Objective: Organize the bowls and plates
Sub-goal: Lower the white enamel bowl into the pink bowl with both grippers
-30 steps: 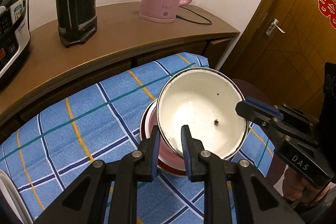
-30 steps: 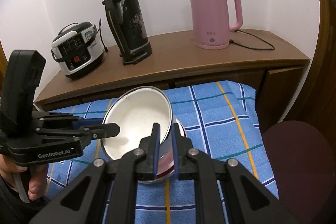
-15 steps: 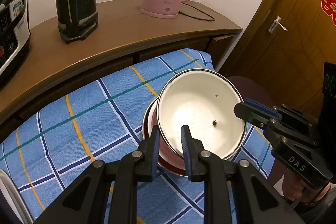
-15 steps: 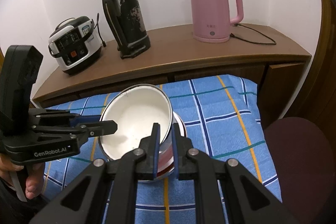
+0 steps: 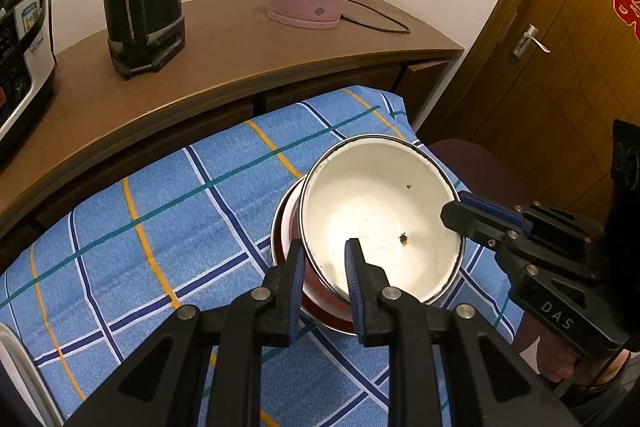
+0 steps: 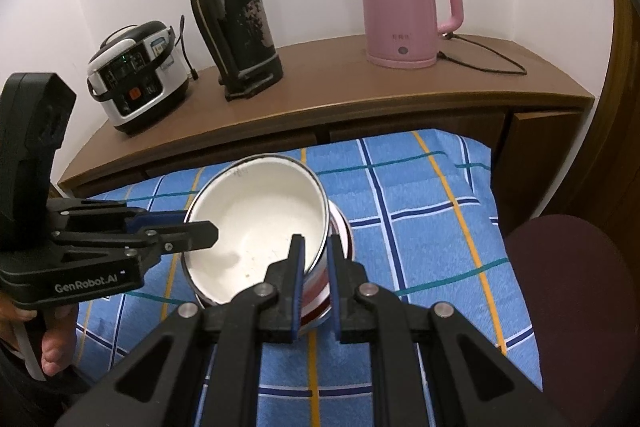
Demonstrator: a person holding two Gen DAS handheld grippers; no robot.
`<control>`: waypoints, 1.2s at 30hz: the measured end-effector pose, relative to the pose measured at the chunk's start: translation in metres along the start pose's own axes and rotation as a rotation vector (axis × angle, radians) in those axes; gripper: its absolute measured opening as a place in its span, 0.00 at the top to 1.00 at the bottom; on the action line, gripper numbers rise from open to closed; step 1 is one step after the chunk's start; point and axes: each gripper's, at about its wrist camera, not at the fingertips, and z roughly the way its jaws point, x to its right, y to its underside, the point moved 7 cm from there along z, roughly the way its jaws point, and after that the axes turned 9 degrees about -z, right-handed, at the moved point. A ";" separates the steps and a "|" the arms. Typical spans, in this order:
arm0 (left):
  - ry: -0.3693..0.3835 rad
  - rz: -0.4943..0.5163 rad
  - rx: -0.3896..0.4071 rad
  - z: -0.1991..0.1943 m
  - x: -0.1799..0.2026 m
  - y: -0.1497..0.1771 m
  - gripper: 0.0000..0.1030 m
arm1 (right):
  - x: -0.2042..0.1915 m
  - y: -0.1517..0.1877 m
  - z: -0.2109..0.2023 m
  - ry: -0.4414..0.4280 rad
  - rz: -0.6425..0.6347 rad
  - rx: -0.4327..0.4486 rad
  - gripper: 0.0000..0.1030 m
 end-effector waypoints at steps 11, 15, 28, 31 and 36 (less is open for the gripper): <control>-0.008 0.004 -0.013 0.005 0.000 0.000 0.78 | 0.002 0.003 0.005 -0.006 0.005 -0.015 0.89; -0.010 0.007 -0.020 0.008 0.001 0.001 0.78 | 0.002 0.004 0.007 -0.006 0.007 -0.019 0.89; -0.013 0.006 -0.028 0.012 0.000 0.003 0.78 | 0.004 0.006 0.009 -0.006 0.007 -0.026 0.89; -0.012 0.006 -0.028 0.012 0.000 0.002 0.78 | 0.004 0.006 0.009 -0.006 0.008 -0.026 0.89; -0.009 0.009 -0.027 0.012 0.001 0.003 0.78 | 0.005 0.008 0.010 -0.007 0.012 -0.028 0.89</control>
